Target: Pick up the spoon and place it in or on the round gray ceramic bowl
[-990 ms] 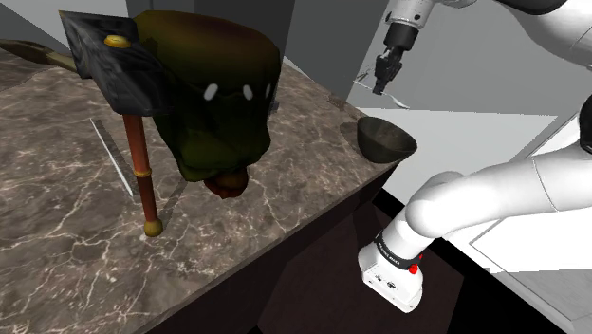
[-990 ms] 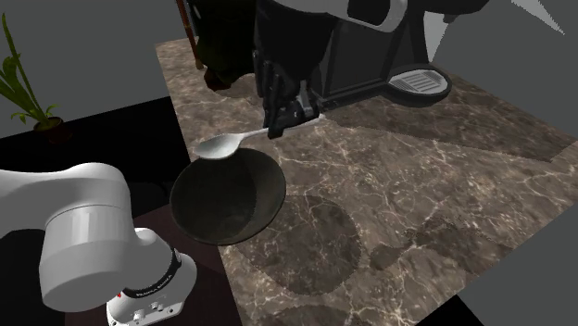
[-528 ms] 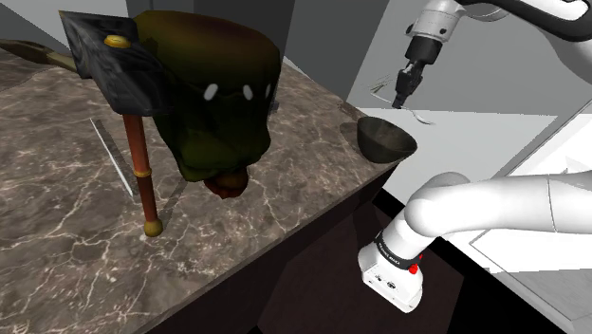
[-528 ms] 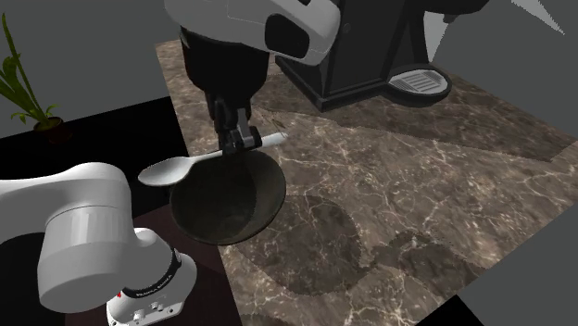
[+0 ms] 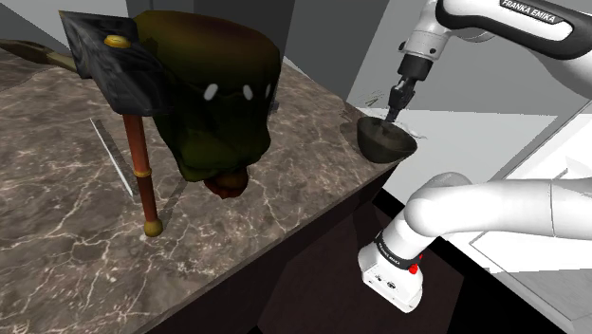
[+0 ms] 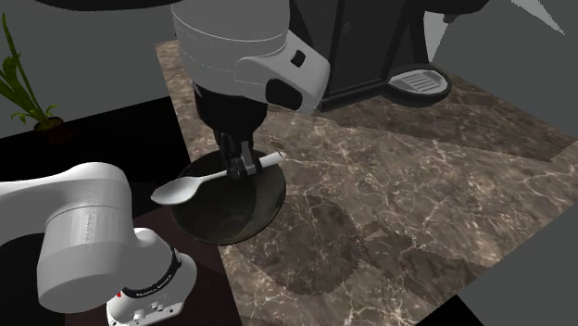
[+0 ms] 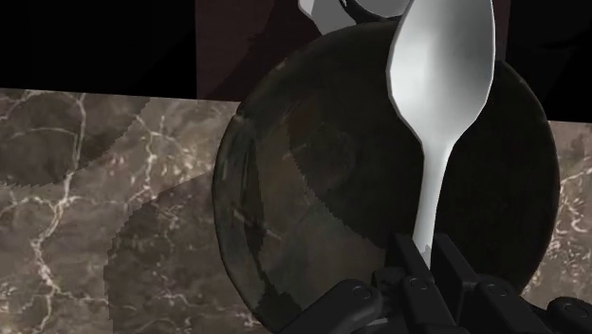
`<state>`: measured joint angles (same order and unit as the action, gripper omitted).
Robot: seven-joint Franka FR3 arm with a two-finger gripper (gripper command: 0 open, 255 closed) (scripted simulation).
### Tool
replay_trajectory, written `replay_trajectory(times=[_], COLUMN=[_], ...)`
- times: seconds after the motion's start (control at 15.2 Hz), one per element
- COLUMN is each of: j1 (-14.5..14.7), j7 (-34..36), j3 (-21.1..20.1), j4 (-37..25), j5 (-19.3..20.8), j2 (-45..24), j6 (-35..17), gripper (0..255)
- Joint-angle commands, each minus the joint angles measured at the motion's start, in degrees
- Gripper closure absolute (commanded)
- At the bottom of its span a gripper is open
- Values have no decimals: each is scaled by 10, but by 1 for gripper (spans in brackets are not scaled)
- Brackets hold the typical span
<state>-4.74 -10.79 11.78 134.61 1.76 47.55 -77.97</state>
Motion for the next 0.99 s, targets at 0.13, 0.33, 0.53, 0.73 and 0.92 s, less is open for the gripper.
replay_trajectory(times=[0.13,0.33,0.53,0.73,0.92], j1=[-2,-3,-3,-3,-3], j7=[-1,-2,-2,-2,-2], j3=[2,3,3,3,3], j4=[35,47,46,46,46], j5=[3,4,4,4,4], j2=[8,10,10,10,10], j6=[-27,-36,-36,-36,-36], gripper=[255,255,255,255,0])
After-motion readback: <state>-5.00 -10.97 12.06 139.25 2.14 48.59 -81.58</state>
